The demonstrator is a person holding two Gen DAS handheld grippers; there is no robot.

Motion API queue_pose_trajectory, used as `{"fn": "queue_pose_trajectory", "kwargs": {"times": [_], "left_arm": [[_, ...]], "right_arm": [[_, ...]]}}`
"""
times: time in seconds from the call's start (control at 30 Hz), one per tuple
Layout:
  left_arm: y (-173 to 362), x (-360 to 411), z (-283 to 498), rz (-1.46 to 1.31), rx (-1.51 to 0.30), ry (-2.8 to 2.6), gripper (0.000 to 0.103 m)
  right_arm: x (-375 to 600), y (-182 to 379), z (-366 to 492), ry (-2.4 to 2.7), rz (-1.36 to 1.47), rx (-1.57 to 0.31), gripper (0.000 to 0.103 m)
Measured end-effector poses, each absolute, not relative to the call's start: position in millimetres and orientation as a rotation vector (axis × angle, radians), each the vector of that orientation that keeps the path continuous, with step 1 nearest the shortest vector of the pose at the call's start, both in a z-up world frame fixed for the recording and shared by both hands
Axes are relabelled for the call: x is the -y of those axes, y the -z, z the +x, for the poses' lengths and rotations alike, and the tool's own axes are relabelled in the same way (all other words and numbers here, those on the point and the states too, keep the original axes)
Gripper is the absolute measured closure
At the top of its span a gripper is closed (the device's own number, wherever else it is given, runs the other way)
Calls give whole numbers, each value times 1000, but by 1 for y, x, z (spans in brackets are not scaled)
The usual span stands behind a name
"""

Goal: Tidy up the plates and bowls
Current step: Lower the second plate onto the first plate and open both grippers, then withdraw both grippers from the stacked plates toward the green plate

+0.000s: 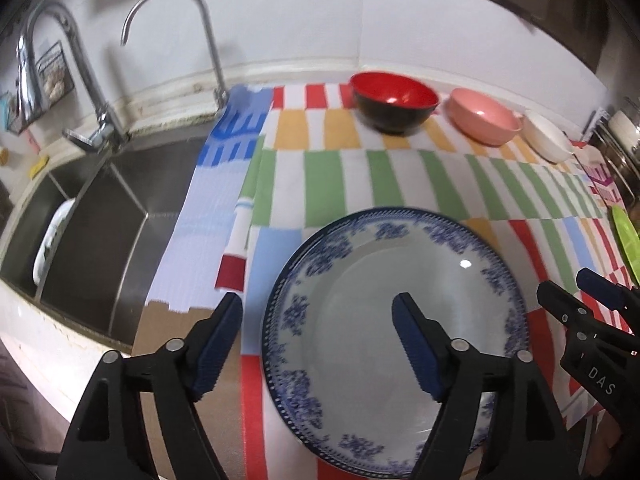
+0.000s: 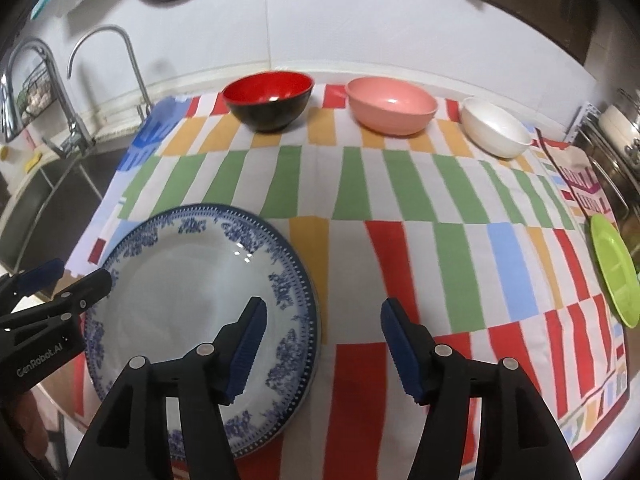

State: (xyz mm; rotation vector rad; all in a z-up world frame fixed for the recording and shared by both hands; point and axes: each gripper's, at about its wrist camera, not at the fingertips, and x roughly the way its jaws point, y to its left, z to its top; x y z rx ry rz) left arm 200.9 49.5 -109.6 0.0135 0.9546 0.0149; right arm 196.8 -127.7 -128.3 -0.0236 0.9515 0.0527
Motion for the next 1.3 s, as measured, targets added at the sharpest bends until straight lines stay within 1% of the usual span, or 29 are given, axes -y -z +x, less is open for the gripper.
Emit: {"fn": "queue_pose_trajectory", "kwargs": {"times": [0.1,0.27,0.47,0.8,1.3], "left_arm": [[97,-36,199,34,-915,12,17],[76,-9,196,56,-856,52,12],[53,27,192,83,-776,97,6],[31,102,195,123,-700,195,3],[24,229,205,211,-653,356,3]], "right_arm": [[139,119,190,-32,-8,-930,38],[164,101,180,9,13,-882,32],[200,81,170,66,41,-817,28],[267,60,157,156,80,-742,24],[388,56,136,350,141,-679,24]]}}
